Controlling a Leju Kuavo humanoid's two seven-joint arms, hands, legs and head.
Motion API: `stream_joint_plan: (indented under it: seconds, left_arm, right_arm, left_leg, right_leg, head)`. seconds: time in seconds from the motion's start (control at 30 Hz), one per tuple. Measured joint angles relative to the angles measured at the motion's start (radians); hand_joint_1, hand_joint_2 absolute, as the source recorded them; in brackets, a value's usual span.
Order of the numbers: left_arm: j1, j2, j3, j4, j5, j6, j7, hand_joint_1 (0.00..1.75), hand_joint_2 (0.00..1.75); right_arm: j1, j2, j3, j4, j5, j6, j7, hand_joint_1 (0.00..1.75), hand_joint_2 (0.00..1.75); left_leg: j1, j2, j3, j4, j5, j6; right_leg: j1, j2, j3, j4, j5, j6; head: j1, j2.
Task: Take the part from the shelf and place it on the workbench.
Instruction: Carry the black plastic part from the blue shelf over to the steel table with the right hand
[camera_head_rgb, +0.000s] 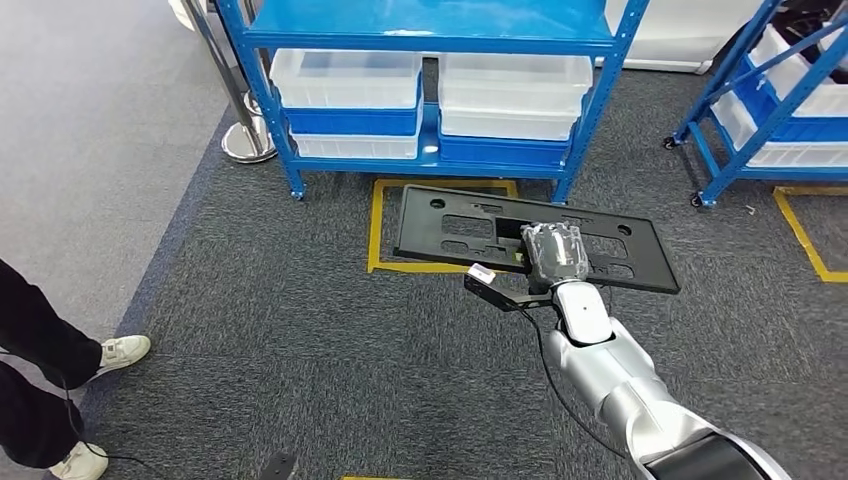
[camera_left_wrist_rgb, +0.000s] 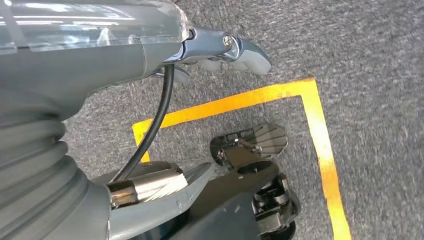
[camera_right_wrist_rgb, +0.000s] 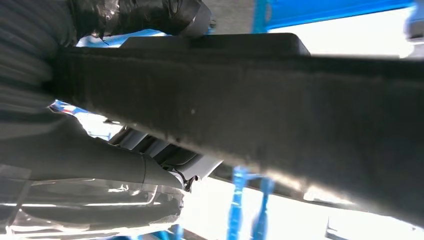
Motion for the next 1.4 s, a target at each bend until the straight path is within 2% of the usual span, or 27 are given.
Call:
stream_joint_plan:
  seconds: [0.1,0.13,0.17,0.2,0.27,0.33,0.37,0.43,0.5,0.57,0.6,0.63,0.67,0.7,0.77,0.83,0.87,0.97,1.03,1.1,1.13,1.17,1.2,1.23,1.3,1.37,1.4]
  left_arm:
    - [0.001,0.0,0.0,0.0,-0.002,0.0,0.001,0.0,1.75]
    - [0.002,0.0,0.0,0.0,-0.002,0.0,0.001,0.0,1.75]
    - [0.002,0.0,0.0,0.0,-0.002,0.0,0.001,0.0,1.75]
    - [0.002,0.0,0.0,0.0,-0.003,0.0,0.001,0.0,1.75]
    - [0.001,0.001,0.0,0.0,-0.004,0.0,0.002,0.0,1.75]
    - [0.002,0.002,0.0,0.0,-0.005,0.001,0.002,0.0,1.75]
    - [0.002,0.002,0.0,0.0,-0.005,0.002,0.002,0.0,1.75]
    - [0.0,0.002,0.0,0.0,-0.005,0.003,0.002,0.0,1.75]
    - [-0.001,0.002,0.0,0.0,-0.005,0.003,0.002,0.0,1.75]
    - [0.0,0.002,0.0,0.0,-0.005,0.003,0.001,0.0,1.75]
    - [0.001,0.002,0.0,0.0,-0.005,0.003,0.001,0.0,1.75]
    - [0.002,0.002,0.0,0.0,-0.005,0.002,0.002,0.0,1.75]
    - [0.002,0.002,0.0,0.0,-0.007,0.002,0.002,0.0,1.75]
    - [0.002,0.001,0.0,0.0,-0.008,0.002,0.002,0.0,1.75]
    - [0.001,0.001,0.0,0.0,-0.01,0.003,0.003,0.0,1.75]
    - [0.0,0.0,0.0,0.0,-0.01,0.005,0.003,0.0,1.75]
    - [0.0,0.0,0.0,0.0,-0.01,0.006,0.003,0.0,1.75]
    - [0.0,0.0,0.0,0.0,-0.01,0.009,0.004,0.0,1.75]
    - [0.001,-0.001,0.0,0.0,-0.01,0.011,0.004,0.0,1.75]
    - [0.005,-0.001,0.0,0.0,-0.01,0.011,0.004,0.0,1.75]
    - [0.008,-0.001,0.0,0.0,-0.01,0.01,0.004,0.0,1.75]
    - [0.01,-0.001,0.0,0.0,-0.011,0.009,0.004,0.0,1.75]
    - [0.011,-0.001,0.0,0.0,-0.011,0.007,0.003,0.0,1.75]
    - [0.012,-0.001,0.0,0.0,-0.012,0.005,0.001,0.0,1.75]
    - [0.012,0.0,0.0,0.0,-0.015,0.002,-0.002,0.0,1.75]
    - [0.013,0.002,0.0,0.0,-0.02,0.0,-0.005,0.0,1.75]
    - [0.013,0.002,0.0,0.0,-0.023,-0.001,-0.006,0.0,1.75]
  right_arm:
    - [0.004,-0.001,0.0,0.0,-0.001,0.001,0.0,1.75,1.75]
    - [0.007,-0.001,0.0,0.0,-0.001,0.002,0.0,1.75,1.75]
    - [0.01,-0.001,0.0,0.0,-0.001,0.002,0.0,1.75,1.75]
    - [0.012,-0.001,-0.001,0.0,-0.001,0.002,0.0,1.75,1.75]
    - [0.013,-0.002,-0.001,0.0,0.0,0.002,0.0,1.75,1.75]
    - [0.012,-0.001,-0.001,0.0,0.0,0.002,0.0,1.75,1.75]
    - [0.012,-0.001,-0.001,0.0,0.0,0.002,0.0,1.75,1.75]
    - [0.014,-0.003,-0.002,0.0,0.0,0.002,0.0,1.75,1.75]
    - [0.013,-0.006,-0.004,0.0,0.0,0.002,0.0,1.75,1.75]
    - [0.011,-0.007,-0.005,0.0,0.0,0.002,0.0,1.75,1.75]
    - [0.012,-0.007,-0.005,0.0,0.001,0.003,0.0,1.75,1.75]
    - [0.014,-0.007,-0.005,0.0,0.001,0.003,0.0,1.75,1.75]
    - [0.017,-0.007,-0.005,0.0,0.001,0.004,0.0,1.75,1.75]
    - [0.018,-0.008,-0.005,0.0,0.001,0.004,0.0,1.75,1.75]
    - [0.017,-0.008,-0.005,0.0,0.0,0.004,0.0,1.75,1.75]
    - [0.015,-0.009,-0.006,-0.001,-0.001,0.003,0.001,1.75,1.75]
    - [0.015,-0.01,-0.006,-0.001,-0.002,0.003,0.002,1.75,1.75]
    - [0.017,-0.015,-0.006,-0.002,-0.002,0.002,0.003,1.75,1.75]
    - [0.018,-0.017,-0.007,-0.003,-0.002,0.001,0.004,1.75,1.75]
    - [0.02,-0.018,-0.007,-0.003,0.001,0.002,0.008,1.75,1.75]
    - [0.022,-0.018,-0.007,-0.003,0.002,0.002,0.01,1.75,1.75]
    - [0.025,-0.019,-0.007,-0.003,0.004,0.001,0.012,1.75,1.75]
    - [0.028,-0.02,-0.007,-0.003,0.006,0.001,0.015,1.75,1.75]
    - [0.029,-0.022,-0.007,-0.003,0.007,0.0,0.018,1.75,1.75]
    - [0.027,-0.026,-0.007,-0.003,0.012,-0.001,0.022,1.75,1.75]
    - [0.024,-0.032,-0.007,-0.004,0.016,-0.002,0.024,1.75,1.75]
    - [0.024,-0.035,-0.007,-0.005,0.017,-0.003,0.024,1.75,1.75]
  left_leg:
    - [0.002,-0.027,-0.065,0.181,-0.107,-0.006]
    - [0.002,-0.03,-0.079,0.227,-0.121,-0.006]
    - [0.002,-0.031,-0.077,0.238,-0.115,-0.005]
    - [0.002,-0.033,-0.057,0.211,-0.092,-0.003]
    - [0.002,-0.061,0.017,0.088,-0.037,0.007]
    - [0.003,-0.096,0.067,-0.004,-0.017,0.014]
    - [0.001,-0.103,0.074,-0.018,-0.02,0.015]
    - [0.003,-0.084,0.077,-0.036,-0.015,0.018]
    - [0.008,-0.06,0.079,-0.055,-0.005,0.03]
    - [0.01,-0.037,0.075,-0.061,0.002,0.039]
    - [0.01,-0.026,0.072,-0.059,0.003,0.04]
    - [0.01,-0.015,0.069,-0.057,0.004,0.04]
    - [0.011,-0.003,0.066,-0.055,0.004,0.039]
    - [0.012,0.007,0.064,-0.051,0.003,0.038]
    - [0.014,0.027,0.062,-0.044,0.0,0.032]
    - [0.01,0.042,0.061,-0.039,-0.003,0.02]
    - [0.007,0.049,0.06,-0.038,-0.003,0.013]
    - [0.007,0.062,0.06,-0.037,-0.007,-0.005]
    - [0.011,0.026,0.037,0.018,-0.051,-0.012]
    - [0.012,-0.019,-0.017,0.145,-0.121,-0.011]
    - [0.012,-0.028,-0.044,0.206,-0.144,-0.01]
    - [0.012,-0.032,-0.058,0.239,-0.148,-0.008]
    - [0.012,-0.034,-0.055,0.236,-0.134,-0.005]
    - [0.011,-0.039,-0.034,0.195,-0.104,0.0]
    - [0.012,-0.08,0.028,0.068,-0.045,0.014]
    - [0.011,-0.118,0.062,-0.009,-0.028,0.021]
    - [0.01,-0.121,0.065,-0.017,-0.03,0.022]
  right_leg:
    - [0.0,0.026,-0.016,0.002,0.013,-0.013]
    - [0.002,0.036,-0.022,0.005,0.015,-0.014]
    - [0.002,0.046,-0.027,0.009,0.017,-0.013]
    - [0.003,0.056,-0.032,0.014,0.018,-0.013]
    - [0.003,0.076,-0.039,0.023,0.02,-0.01]
    - [0.001,0.095,-0.049,0.029,0.025,-0.001]
    - [-0.002,0.104,-0.054,0.029,0.029,0.006]
    - [-0.004,0.118,-0.061,0.027,0.037,0.021]
    - [0.0,0.089,-0.078,0.052,0.017,0.035]
    - [-0.001,0.045,-0.122,0.151,-0.044,0.048]
    - [-0.006,0.034,-0.149,0.216,-0.074,0.054]
    - [-0.01,0.029,-0.169,0.266,-0.09,0.059]
    - [-0.015,0.026,-0.172,0.284,-0.089,0.064]
    - [-0.019,0.021,-0.157,0.263,-0.071,0.067]
    - [-0.023,-0.007,-0.084,0.136,-0.017,0.071]
    - [-0.016,-0.035,-0.036,0.039,0.01,0.062]
    - [-0.012,-0.04,-0.032,0.025,0.011,0.054]
    - [-0.01,-0.01,-0.041,0.022,0.022,0.03]
    - [-0.013,0.009,-0.044,0.016,0.031,0.013]
    - [-0.011,0.03,-0.05,0.015,0.038,0.002]
    - [-0.008,0.042,-0.054,0.015,0.04,-0.001]
    - [-0.005,0.056,-0.057,0.017,0.042,-0.002]
    - [-0.003,0.069,-0.059,0.019,0.043,-0.003]
    - [-0.001,0.083,-0.061,0.022,0.044,-0.002]
    - [0.002,0.107,-0.066,0.03,0.044,0.001]
    - [-0.002,0.129,-0.077,0.036,0.049,0.01]
    - [-0.005,0.141,-0.083,0.035,0.054,0.019]
  head:
    - [-0.001,0.0]
    - [-0.001,0.0]
    - [-0.001,0.0]
    - [-0.001,0.0]
    - [0.0,0.0]
    - [0.0,0.0]
    - [0.0,0.0]
    - [-0.001,0.0]
    - [0.002,0.0]
    - [0.007,0.0]
    - [0.008,0.0]
    - [0.008,0.0]
    - [0.008,0.0]
    - [0.008,0.0]
    - [0.008,0.0]
    - [0.007,0.0]
    - [0.007,0.0]
    - [0.006,0.0]
    - [0.006,0.0]
    - [0.006,0.0]
    - [0.006,0.0]
    - [0.006,0.0]
    - [0.006,0.0]
    - [0.006,0.0]
    - [0.006,0.0]
    - [0.007,0.0]
    - [0.007,0.0]
